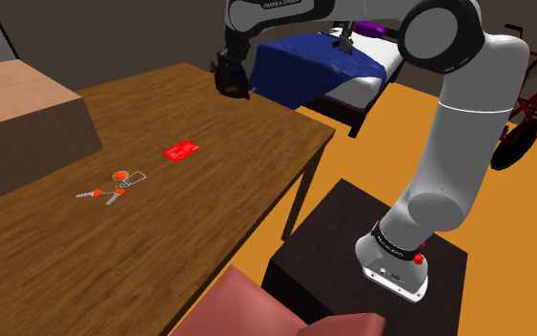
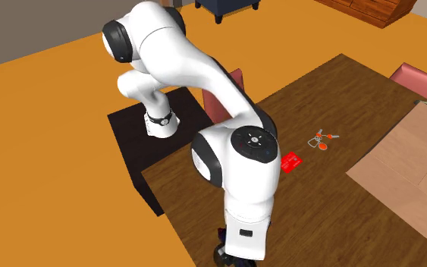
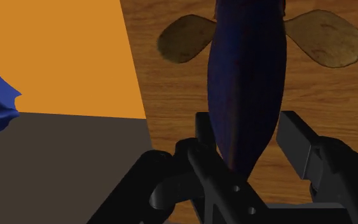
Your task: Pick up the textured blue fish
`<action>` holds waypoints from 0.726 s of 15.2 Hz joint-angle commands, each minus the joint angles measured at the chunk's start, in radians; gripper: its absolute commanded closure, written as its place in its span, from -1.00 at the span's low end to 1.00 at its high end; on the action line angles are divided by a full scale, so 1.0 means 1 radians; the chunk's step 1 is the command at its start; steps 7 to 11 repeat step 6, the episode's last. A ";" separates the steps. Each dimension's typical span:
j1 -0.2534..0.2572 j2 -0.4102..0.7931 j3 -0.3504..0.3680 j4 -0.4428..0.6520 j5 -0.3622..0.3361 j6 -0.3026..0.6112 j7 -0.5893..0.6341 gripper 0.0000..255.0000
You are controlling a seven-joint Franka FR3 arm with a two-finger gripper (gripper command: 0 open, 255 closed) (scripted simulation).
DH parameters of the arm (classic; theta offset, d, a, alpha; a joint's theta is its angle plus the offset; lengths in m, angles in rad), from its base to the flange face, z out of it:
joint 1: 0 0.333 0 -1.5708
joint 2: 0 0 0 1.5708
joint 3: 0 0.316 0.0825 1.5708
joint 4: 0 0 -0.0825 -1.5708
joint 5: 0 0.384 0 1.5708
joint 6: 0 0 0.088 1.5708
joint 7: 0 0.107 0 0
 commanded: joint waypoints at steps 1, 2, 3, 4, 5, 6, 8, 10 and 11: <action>-0.002 -0.001 -0.001 0.021 0.002 -0.027 -0.005 1.00; -0.002 -0.003 -0.001 0.032 0.003 -0.039 -0.007 1.00; -0.002 -0.004 0.000 0.044 0.004 -0.052 -0.010 1.00; -0.002 -0.005 0.000 0.056 0.005 -0.065 -0.012 1.00; -0.002 -0.005 0.000 0.057 0.006 -0.067 -0.012 1.00; -0.002 -0.005 0.000 0.058 0.006 -0.067 -0.012 1.00; -0.002 -0.005 0.000 0.058 0.006 -0.067 -0.012 1.00; -0.002 -0.005 0.000 0.058 0.006 -0.067 -0.012 1.00; -0.002 -0.005 0.000 0.058 0.006 -0.067 -0.012 1.00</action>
